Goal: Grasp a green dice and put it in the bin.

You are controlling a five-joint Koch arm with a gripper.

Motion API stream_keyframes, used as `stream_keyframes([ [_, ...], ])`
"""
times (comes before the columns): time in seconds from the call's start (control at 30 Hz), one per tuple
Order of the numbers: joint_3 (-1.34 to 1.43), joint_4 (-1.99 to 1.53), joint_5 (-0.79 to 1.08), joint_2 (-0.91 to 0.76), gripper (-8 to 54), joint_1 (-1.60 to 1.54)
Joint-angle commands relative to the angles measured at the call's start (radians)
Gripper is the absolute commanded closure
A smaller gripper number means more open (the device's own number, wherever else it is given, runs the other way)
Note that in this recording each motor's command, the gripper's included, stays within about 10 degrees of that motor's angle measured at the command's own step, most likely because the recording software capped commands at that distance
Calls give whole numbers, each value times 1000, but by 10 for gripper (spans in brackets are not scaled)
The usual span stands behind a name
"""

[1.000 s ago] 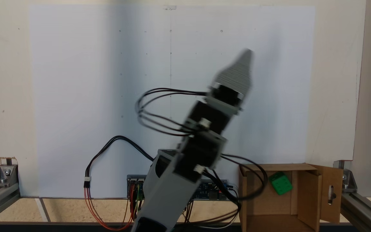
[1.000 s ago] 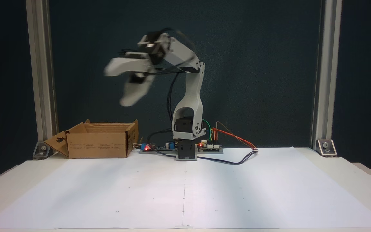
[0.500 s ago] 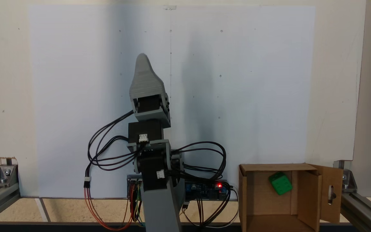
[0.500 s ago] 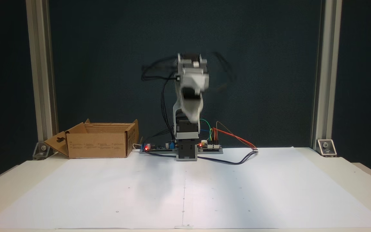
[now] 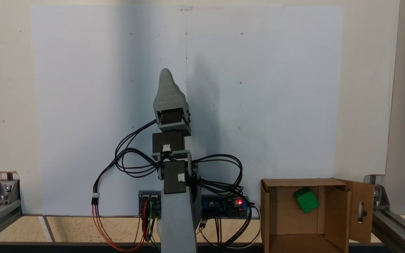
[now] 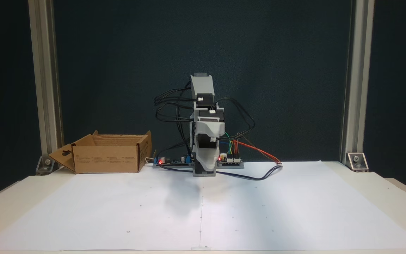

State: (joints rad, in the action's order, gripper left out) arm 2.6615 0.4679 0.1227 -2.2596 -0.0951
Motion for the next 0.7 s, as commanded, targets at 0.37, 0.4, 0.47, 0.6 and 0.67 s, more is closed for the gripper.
stream_keyframes([
  [0.37,212,618,-32,-110,14,55],
  [0.4,222,662,-32,-110,14,55],
  [0.47,244,741,-32,-110,14,54],
  [0.6,281,903,-34,-110,14,55],
  [0.67,295,984,-34,-112,14,55],
])
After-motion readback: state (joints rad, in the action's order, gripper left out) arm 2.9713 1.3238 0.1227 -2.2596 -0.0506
